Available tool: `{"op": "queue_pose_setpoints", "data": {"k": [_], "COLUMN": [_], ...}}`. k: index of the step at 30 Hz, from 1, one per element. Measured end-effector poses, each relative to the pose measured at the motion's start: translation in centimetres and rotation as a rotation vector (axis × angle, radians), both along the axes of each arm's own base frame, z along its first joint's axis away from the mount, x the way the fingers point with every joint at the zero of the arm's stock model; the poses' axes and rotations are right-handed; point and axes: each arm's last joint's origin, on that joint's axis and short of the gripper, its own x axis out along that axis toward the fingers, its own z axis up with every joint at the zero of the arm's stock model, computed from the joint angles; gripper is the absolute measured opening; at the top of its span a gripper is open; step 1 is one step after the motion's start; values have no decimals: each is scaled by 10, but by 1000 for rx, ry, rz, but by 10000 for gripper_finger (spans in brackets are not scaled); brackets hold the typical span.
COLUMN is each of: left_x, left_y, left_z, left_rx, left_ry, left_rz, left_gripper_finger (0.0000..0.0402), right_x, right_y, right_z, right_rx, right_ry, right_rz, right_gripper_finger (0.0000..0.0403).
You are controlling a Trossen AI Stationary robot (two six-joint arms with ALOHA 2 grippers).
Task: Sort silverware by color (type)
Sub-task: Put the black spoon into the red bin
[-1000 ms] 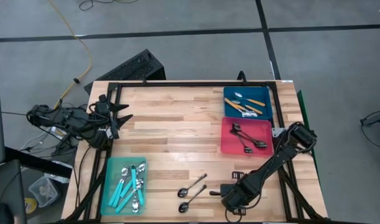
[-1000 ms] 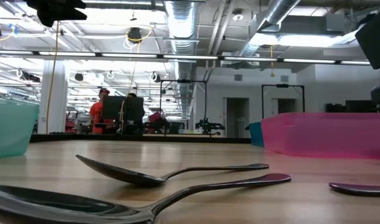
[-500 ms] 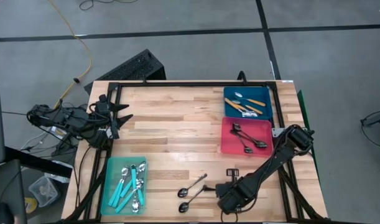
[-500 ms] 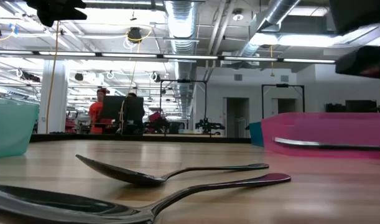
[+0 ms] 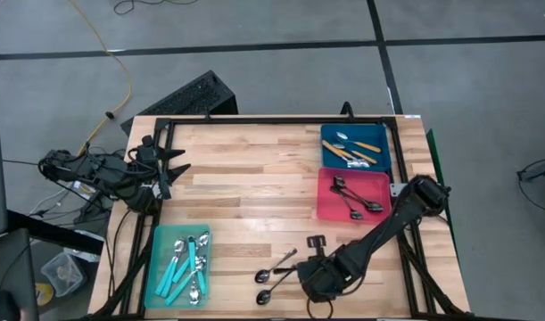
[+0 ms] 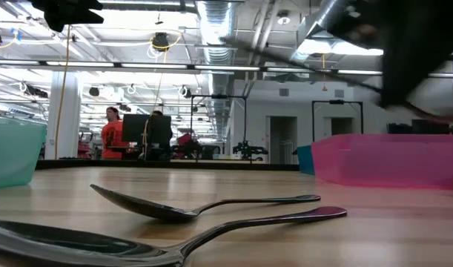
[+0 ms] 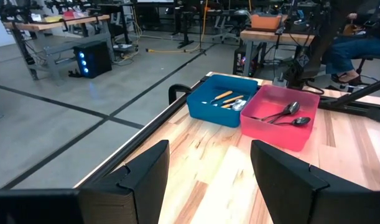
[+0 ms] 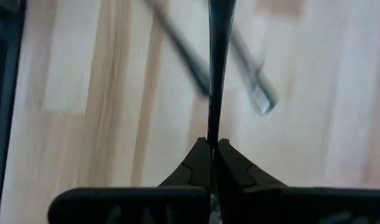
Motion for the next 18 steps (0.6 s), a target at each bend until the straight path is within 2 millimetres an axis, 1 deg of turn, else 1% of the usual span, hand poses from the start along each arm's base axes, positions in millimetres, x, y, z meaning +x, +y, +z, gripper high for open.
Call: {"op": "queue_pose_setpoints", "data": {"k": [5,8,11,14,18], "left_x": [0,0,0,0,0], "left_y": [0,0,0,0,0], "left_z": [0,0,0,0,0], "left_rx": [0,0,1,2,2], "left_ry": [0,0,1,3,3], "left_rz": [0,0,0,0,0], "left_gripper_finger": [213,213,213,213,213], "right_x": [6,11,14,17,17], "right_y": [-27,-46,-66,-88,-122], "right_z": [32,51,66,76,79], "right_rx": [-72,-124,-204,-274,-325], "right_ry": [-114,-197,-244,-268,-262], "right_rz": [8,19,29,28,13], "right_gripper_finger": [25,25,25,25,25]}}
